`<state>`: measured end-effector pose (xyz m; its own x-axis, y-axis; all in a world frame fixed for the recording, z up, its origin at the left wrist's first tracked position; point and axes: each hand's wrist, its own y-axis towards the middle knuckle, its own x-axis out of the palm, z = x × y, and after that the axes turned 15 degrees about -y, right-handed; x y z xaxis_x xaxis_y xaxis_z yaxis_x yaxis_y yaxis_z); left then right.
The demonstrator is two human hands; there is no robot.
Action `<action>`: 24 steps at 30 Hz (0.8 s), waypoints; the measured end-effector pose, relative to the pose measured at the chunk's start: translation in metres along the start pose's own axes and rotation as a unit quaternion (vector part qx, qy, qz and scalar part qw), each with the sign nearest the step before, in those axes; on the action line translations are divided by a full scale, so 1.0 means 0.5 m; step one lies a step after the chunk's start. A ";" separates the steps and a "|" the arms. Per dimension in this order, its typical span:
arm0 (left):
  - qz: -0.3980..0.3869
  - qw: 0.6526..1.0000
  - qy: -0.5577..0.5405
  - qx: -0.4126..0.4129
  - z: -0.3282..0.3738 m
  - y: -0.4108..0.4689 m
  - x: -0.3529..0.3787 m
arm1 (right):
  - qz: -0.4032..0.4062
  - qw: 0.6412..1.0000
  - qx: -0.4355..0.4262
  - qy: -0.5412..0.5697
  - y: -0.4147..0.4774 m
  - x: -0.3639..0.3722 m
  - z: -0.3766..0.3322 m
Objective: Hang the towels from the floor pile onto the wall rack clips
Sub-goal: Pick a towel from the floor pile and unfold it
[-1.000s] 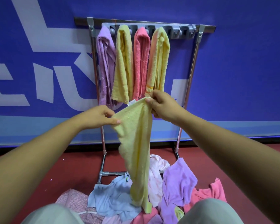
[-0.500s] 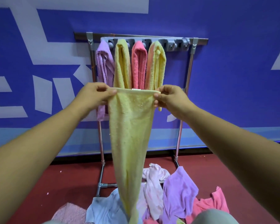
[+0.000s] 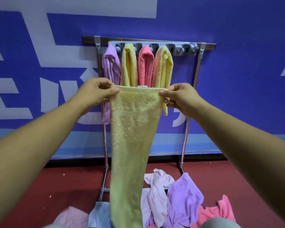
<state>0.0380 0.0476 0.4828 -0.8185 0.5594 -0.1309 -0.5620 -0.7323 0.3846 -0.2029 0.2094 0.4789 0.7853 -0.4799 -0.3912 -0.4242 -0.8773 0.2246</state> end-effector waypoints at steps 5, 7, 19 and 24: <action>0.006 1.000 -0.020 -0.008 0.006 -0.006 0.004 | 0.065 0.997 -0.009 -0.029 0.001 -0.002 0.000; 0.007 1.000 -0.017 -0.006 0.012 -0.006 0.007 | 0.086 0.995 -0.023 -0.051 0.003 -0.004 -0.003; -0.232 0.967 0.088 -0.064 0.044 -0.044 0.018 | 0.077 0.996 -0.010 -0.046 0.003 -0.016 -0.012; -0.330 0.939 0.051 -0.085 0.065 -0.063 0.044 | 0.086 0.995 -0.008 -0.053 0.005 -0.008 -0.008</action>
<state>0.0415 0.0955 0.4976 -0.2886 0.8791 -0.3794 -0.9543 -0.2963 0.0394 -0.2051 0.2092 0.4844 0.6502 -0.6215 -0.4370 -0.5398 -0.7827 0.3099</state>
